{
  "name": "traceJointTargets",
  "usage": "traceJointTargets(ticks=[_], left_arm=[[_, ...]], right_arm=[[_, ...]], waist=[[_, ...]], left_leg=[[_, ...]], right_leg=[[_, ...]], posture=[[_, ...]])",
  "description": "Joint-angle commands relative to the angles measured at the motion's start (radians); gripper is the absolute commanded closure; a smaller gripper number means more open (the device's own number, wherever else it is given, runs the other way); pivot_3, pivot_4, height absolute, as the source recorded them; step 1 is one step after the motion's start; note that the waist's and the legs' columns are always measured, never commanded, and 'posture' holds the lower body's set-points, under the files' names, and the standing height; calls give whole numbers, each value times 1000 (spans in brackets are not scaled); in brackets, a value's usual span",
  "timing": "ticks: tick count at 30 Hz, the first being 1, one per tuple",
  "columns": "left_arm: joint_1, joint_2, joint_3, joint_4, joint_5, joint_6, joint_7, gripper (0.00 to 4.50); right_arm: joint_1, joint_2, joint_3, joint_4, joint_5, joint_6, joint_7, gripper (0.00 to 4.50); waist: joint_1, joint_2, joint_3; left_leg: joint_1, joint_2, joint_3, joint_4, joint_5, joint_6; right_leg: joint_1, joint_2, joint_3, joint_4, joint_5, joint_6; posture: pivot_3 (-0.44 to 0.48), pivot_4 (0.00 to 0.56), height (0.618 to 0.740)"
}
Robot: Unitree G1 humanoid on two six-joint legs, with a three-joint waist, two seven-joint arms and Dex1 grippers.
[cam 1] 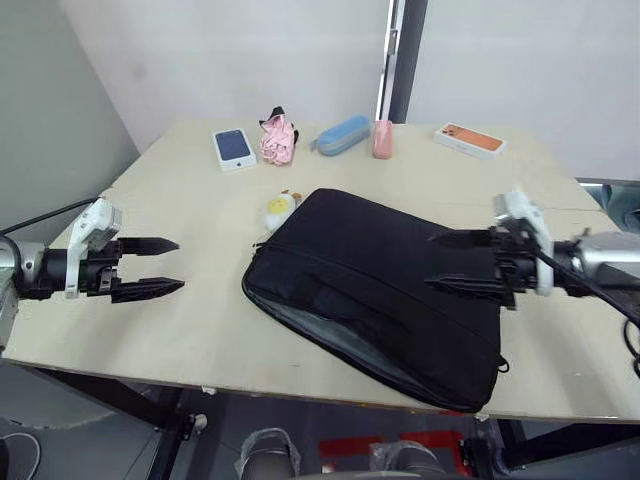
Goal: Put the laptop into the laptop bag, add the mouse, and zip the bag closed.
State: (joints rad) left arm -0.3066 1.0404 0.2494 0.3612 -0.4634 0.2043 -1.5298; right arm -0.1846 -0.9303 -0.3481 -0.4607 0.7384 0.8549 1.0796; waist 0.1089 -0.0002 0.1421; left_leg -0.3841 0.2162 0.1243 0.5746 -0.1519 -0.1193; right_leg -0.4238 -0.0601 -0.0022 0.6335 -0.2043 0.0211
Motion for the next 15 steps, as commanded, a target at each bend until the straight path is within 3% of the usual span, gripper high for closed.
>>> traceJointTargets(ticks=[1, 10, 15], left_arm=[[13, -21, 18, 35, 9, -100, -26, 0], [61, -13, 37, 151, 40, -165, -1, 0], [60, -4, 41, 198, 53, -208, -12, 0]], right_arm=[[170, -2, -207, -64, -48, -73, -12, 21], [596, 146, -501, -102, -70, -143, -29, 21], [730, 206, -616, -117, -20, -147, -35, 21]], waist=[[1, 0, 0], [-4, 0, -1], [-3, 0, -1]], left_leg=[[0, 0, 0, 0, 0, 0], [1, 0, 1, 0, 0, 1], [1, 0, 1, 0, -1, 1]], right_leg=[[0, 0, 0, 0, 0, 0], [1, 0, 1, 0, 0, 0], [1, -1, 1, -2, -1, 2]], posture=[[0, 150, 740], [0, 150, 740], [0, 150, 740]])
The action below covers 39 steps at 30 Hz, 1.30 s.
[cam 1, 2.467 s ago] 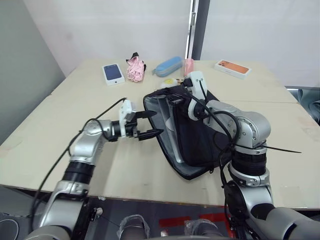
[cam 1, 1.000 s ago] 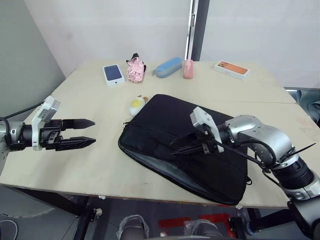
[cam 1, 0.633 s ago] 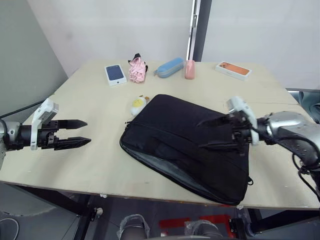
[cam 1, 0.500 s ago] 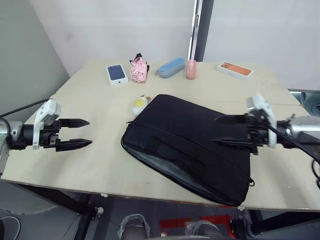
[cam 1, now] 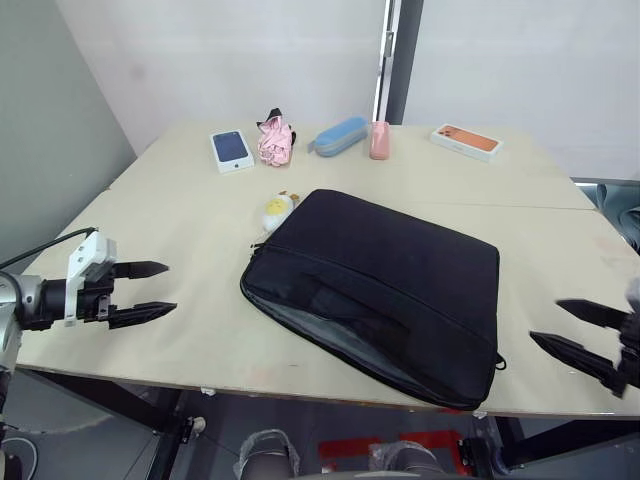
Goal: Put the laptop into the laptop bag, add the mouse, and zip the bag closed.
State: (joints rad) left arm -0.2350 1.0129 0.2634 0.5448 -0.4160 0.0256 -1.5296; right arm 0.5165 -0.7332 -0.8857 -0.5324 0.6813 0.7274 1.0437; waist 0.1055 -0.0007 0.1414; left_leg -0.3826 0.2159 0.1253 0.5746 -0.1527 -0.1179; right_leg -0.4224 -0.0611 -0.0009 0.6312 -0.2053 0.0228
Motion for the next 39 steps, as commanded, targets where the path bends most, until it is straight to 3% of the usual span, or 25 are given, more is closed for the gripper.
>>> traceJointTargets(ticks=[1, 5, 12, 19, 23, 28, 34, 35, 39], left_arm=[[-17, 21, 21, 18, 7, -39, -16, 0], [-73, -17, -29, 8, 26, -99, -33, 0], [-316, -172, -201, 51, 107, -184, -69, 0], [-499, -339, -354, 306, 254, -456, -83, 0], [-554, -376, -391, 446, 291, -570, -81, 0], [-573, -396, -433, 464, 236, -601, -85, 0], [-604, -438, -429, 530, 255, -642, -85, 0], [-610, -445, -424, 537, 251, -635, -85, 545], [-625, -448, -409, 553, 243, -609, -85, 1888]], right_arm=[[45, 11, -84, -56, 45, -15, -4, 21], [88, 12, -98, -123, 94, 10, -29, 21], [180, -27, -120, -328, 278, 88, -64, 21], [206, -98, -168, -424, 419, 107, -140, 21], [226, -102, -196, -445, 466, 102, -188, 21], [270, -86, -217, -444, 472, 84, -204, 21], [292, -77, -202, -446, 457, 55, -216, 21], [296, -76, -203, -445, 454, 50, -214, 0], [320, -67, -209, -438, 433, 33, -199, 0]], waist=[[0, 0, 0], [3, 0, 0], [33, 1, -1], [38, 1, -1], [41, 1, -1], [48, 0, -1], [54, 0, -1], [55, 0, -1], [55, 0, -1]], left_leg=[[0, 0, 0, 0, 0, 0], [1, 0, -1, -1, 0, 0], [2, -1, 0, 0, 0, 1], [0, -1, 1, -1, 0, 1], [0, -1, 1, -2, 0, 1], [-1, -3, 0, -1, 0, 2], [-1, -4, -1, -1, 0, 2], [-1, -4, -1, -1, 0, 2], [-1, -4, -1, -1, 0, 2]], right_leg=[[0, 0, 0, 0, 0, 0], [2, 0, -1, 0, 0, 1], [4, -3, -2, 0, -1, 2], [3, -3, -1, -2, -1, 4], [3, -3, -2, -3, -1, 5], [4, -5, -3, -4, -1, 6], [5, -6, -4, -4, -1, 6], [5, -6, -4, -4, -1, 6], [5, -6, -5, -5, -1, 6]], posture=[[0, 150, 740], [0, 150, 740], [0, 150, 740], [0, 150, 740], [0, 150, 740], [0, 150, 740], [0, 150, 740], [0, 150, 740], [0, 150, 740]])
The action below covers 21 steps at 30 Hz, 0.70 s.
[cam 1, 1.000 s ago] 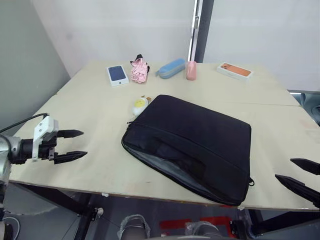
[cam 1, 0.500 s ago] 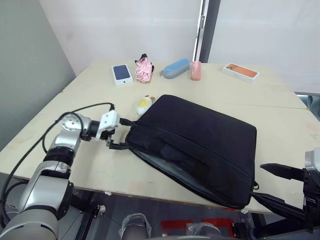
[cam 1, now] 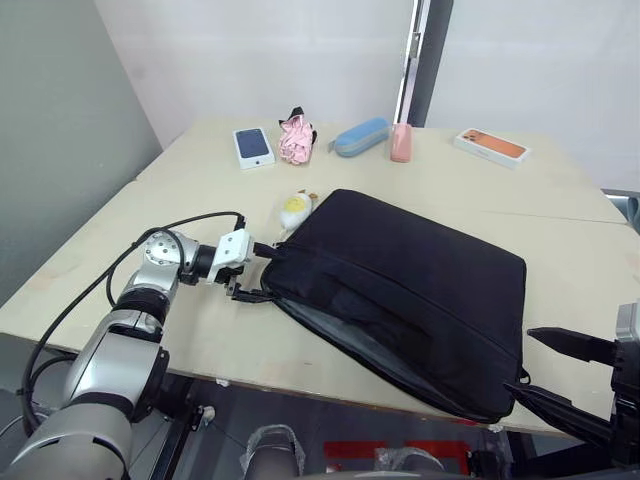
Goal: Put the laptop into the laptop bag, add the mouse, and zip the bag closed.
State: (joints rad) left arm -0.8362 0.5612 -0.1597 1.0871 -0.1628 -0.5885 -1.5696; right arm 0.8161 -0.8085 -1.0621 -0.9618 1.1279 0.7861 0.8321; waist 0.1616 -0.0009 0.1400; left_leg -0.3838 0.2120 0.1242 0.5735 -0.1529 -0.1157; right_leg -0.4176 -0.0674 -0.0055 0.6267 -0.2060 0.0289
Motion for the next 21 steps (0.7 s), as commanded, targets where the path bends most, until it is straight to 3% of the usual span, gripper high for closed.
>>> traceJointTargets(ticks=[1, 7, 8, 14, 21], left_arm=[[-22, 10, 13, 11, -13, 5, -45, 2251], [2, 43, 18, -21, -35, -3, -45, 4310], [8, 50, 20, -32, -40, -1, -45, 4428], [80, 107, -8, -151, -75, 17, -45, 4428], [152, 147, 4, -276, -120, 67, -45, 4428]], right_arm=[[29, 8, -30, -8, -23, -27, 15, 0], [105, 10, -17, 49, -35, 9, 57, 0], [123, 13, -6, 90, -23, 28, 73, 0], [91, -18, 123, 342, 25, 150, 104, 0], [-145, 5, 330, 503, 61, 237, -16, 0]], waist=[[-2, 0, 0], [-6, 0, 0], [-8, 0, 0], [-25, 0, 0], [-34, 1, 0]], left_leg=[[0, 0, 0, 0, 0, 0], [0, 0, 0, 0, 0, 0], [0, 0, 0, 0, 0, 0], [0, 0, 0, -2, -1, 0], [1, 1, 1, -3, 0, 0]], right_leg=[[0, 0, 0, 0, 0, 0], [0, 0, 0, 0, 0, 0], [0, 0, 0, 0, 0, 0], [0, 0, 0, -3, 0, 0], [1, 1, 0, -2, 0, 0]], posture=[[0, 150, 740], [0, 150, 740], [0, 150, 740], [0, 150, 740], [0, 150, 740]])
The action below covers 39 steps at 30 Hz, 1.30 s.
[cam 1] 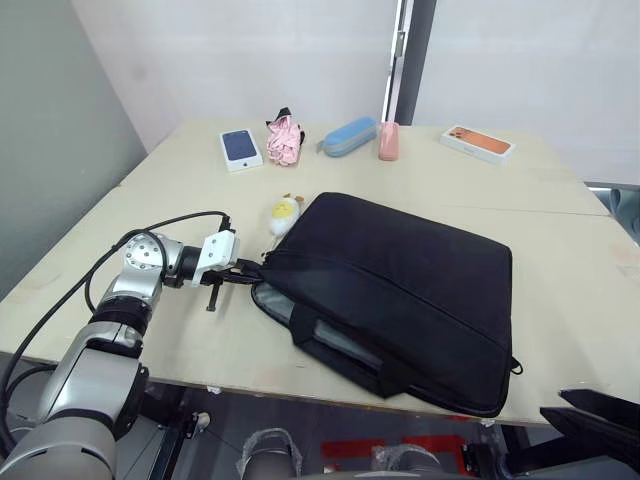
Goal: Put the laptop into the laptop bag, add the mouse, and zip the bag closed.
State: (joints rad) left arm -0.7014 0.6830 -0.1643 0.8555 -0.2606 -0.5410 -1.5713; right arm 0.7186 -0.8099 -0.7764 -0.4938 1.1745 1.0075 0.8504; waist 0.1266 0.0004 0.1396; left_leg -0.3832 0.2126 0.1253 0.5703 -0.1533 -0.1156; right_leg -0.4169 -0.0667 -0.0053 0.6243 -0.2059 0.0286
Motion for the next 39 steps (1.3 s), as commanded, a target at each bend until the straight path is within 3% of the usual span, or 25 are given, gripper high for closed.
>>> traceJointTargets(ticks=[1, 11, 14, 19, 25, 32, 39], left_arm=[[24, 28, 10, -56, -25, 26, -43, 4428], [75, 40, 53, -155, -38, 79, -34, 4428], [100, 46, 65, -188, -39, 93, -31, 4500], [157, 63, 89, -256, -47, 134, -19, 4500], [202, 117, 122, -276, -30, 166, 1, 4500], [249, 160, 161, -290, -28, 170, 41, 4500], [310, 148, 176, -339, -21, 172, 99, 4500]], right_arm=[[-75, 9, 65, 47, 16, 23, -45, 0], [-282, 10, 297, 159, -100, 27, -52, 0], [-325, 8, 329, 167, -111, 28, -32, 801], [-389, -3, 361, 198, -138, 14, 9, 2508], [-613, -61, 459, 320, -265, -23, 33, 4474], [-869, -100, 653, 432, -440, -99, 108, 4474], [-973, -99, 714, 562, -560, -236, 175, 4474]], waist=[[0, 0, 0], [-8, 0, -1], [-9, 0, -1], [-14, 0, -1], [-33, 1, -1], [-33, 1, -1], [-26, 1, -1]], left_leg=[[0, 0, 0, 0, 0, 0], [0, 0, 1, 1, 0, 0], [1, 1, 1, 3, 0, 0], [0, 1, 1, 4, 0, 0], [1, 2, 2, 6, 0, 0], [1, 2, 4, 7, 0, 0], [0, 2, 5, 7, 0, 1]], right_leg=[[0, 0, 0, 0, 0, 0], [0, 0, 0, 2, 0, -1], [0, 0, 1, 4, 0, -1], [0, 0, 1, 5, 0, -1], [0, 1, 2, 7, 1, -2], [-2, 1, 3, 9, 1, -3], [-3, 1, 2, 7, 1, -3]], posture=[[0, 150, 740], [0, 150, 740], [0, 150, 740], [0, 150, 740], [0, 150, 740], [0, 150, 740], [0, 150, 740]])
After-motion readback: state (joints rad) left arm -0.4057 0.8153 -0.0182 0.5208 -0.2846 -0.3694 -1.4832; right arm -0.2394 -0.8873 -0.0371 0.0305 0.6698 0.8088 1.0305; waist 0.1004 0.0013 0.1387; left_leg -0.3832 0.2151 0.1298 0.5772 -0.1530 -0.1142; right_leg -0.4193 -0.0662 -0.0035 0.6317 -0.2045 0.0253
